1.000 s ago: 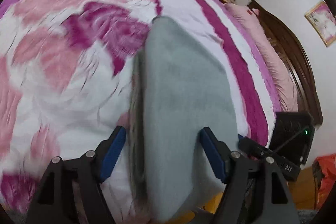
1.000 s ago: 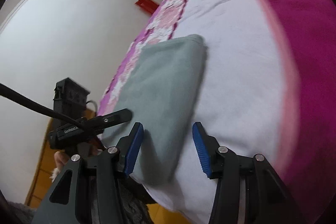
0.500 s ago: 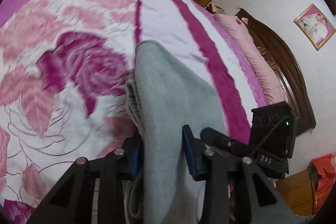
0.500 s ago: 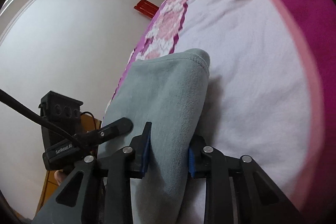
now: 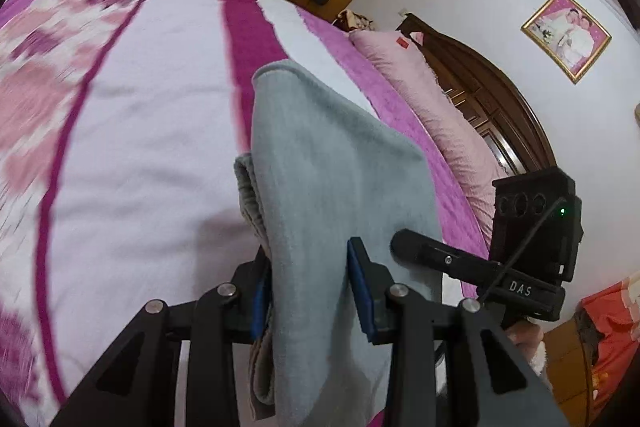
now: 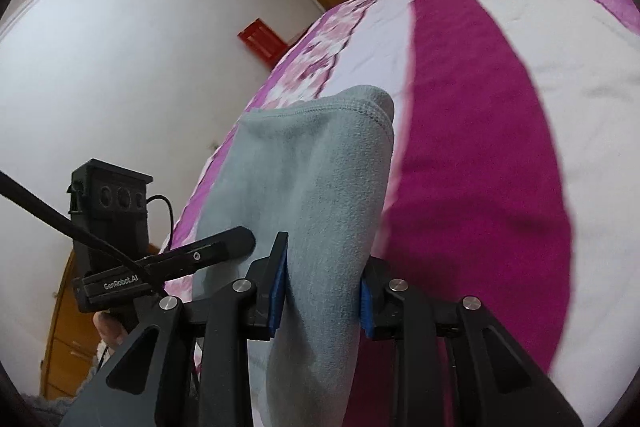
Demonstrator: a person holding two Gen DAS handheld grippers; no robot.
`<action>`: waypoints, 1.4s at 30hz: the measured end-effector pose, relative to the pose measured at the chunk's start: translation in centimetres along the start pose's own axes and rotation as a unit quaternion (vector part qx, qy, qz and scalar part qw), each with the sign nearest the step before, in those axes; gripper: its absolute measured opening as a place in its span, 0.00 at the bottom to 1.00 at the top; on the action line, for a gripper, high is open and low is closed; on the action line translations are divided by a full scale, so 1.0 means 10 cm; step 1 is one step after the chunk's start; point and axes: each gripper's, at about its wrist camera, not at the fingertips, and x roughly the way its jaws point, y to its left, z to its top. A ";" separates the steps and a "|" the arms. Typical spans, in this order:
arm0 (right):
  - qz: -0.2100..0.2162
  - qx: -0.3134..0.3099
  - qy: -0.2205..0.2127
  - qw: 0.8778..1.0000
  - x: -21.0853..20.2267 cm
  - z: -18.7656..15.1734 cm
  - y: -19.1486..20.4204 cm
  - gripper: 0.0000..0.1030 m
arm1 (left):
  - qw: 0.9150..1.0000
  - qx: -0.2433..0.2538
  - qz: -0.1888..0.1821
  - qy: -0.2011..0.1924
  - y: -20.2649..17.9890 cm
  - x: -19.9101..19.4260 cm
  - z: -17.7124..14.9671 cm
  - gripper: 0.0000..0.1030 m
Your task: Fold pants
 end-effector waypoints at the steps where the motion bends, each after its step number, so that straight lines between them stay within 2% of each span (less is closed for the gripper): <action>1: 0.003 0.007 -0.001 1.000 0.02 0.06 -0.15 0.28 | 1.000 0.001 -0.002 0.001 -0.03 0.14 0.09 0.36; 6: 0.002 0.061 0.023 0.998 0.33 0.10 -0.87 0.31 | 0.999 -0.016 0.001 0.028 0.10 0.83 0.27 0.36; 8: -0.013 0.090 0.050 0.995 0.54 0.00 -1.16 0.31 | 0.998 -0.031 0.027 0.047 0.25 1.11 0.19 0.36; 9: -0.005 0.105 0.052 0.993 0.60 -0.07 -1.26 0.31 | 0.997 -0.035 0.039 0.053 0.31 1.20 0.14 0.36; 11: 0.026 0.118 0.022 0.992 0.56 -0.14 -1.35 0.31 | 0.997 -0.040 0.034 0.049 0.40 1.29 0.06 0.42; 13: 0.029 0.124 0.018 0.992 0.52 -0.15 -1.35 0.32 | 0.998 -0.047 0.014 0.041 0.44 1.26 0.04 0.44; 16: -0.006 0.120 0.016 0.993 0.43 -0.11 -1.29 0.38 | 0.997 -0.057 0.025 0.051 0.45 1.16 0.06 0.57; 18: -0.023 0.111 0.013 0.994 0.33 -0.11 -1.24 0.49 | 0.996 -0.043 0.044 0.057 0.43 1.09 0.10 0.78; 21: -0.036 0.118 0.025 0.992 0.37 -0.12 -1.20 0.54 | 0.997 -0.014 0.052 0.063 0.34 1.07 0.10 0.91; 24: -0.019 0.139 0.030 0.990 0.36 -0.26 -1.17 0.54 | 0.994 -0.024 0.061 0.089 0.34 1.06 0.01 0.91; 26: -0.003 0.144 0.020 0.989 0.34 -0.41 -1.11 0.54 | 0.996 -0.037 0.033 0.079 0.30 0.93 -0.12 0.91; 28: 0.011 0.141 0.002 0.990 0.31 -0.53 -1.08 0.54 | 0.994 -0.054 0.007 0.095 0.29 0.94 -0.26 0.89; 29: 0.021 0.140 -0.003 0.990 0.32 -0.59 -1.07 0.54 | 0.993 -0.053 0.000 0.105 0.28 0.98 -0.33 0.86; 31: 0.027 0.138 0.008 0.990 0.36 -0.59 -1.07 0.49 | 0.995 -0.024 0.031 0.091 0.21 0.99 -0.41 0.71; 32: 0.018 0.136 0.013 0.990 0.40 -0.55 -1.06 0.32 | 0.995 -0.018 0.025 0.091 0.18 1.00 -0.44 0.54; 33: 0.019 0.133 0.024 0.991 0.42 -0.50 -1.07 0.27 | 0.995 -0.030 0.015 0.095 0.18 1.01 -0.45 0.46; 35: 0.029 0.128 0.028 0.991 0.43 -0.41 -1.10 0.24 | 0.995 -0.049 0.012 0.089 0.16 1.00 -0.45 0.41; 42: 0.036 0.147 0.028 0.988 0.46 -0.28 -1.25 0.23 | 0.996 -0.030 0.004 0.087 -0.01 1.03 -0.54 0.38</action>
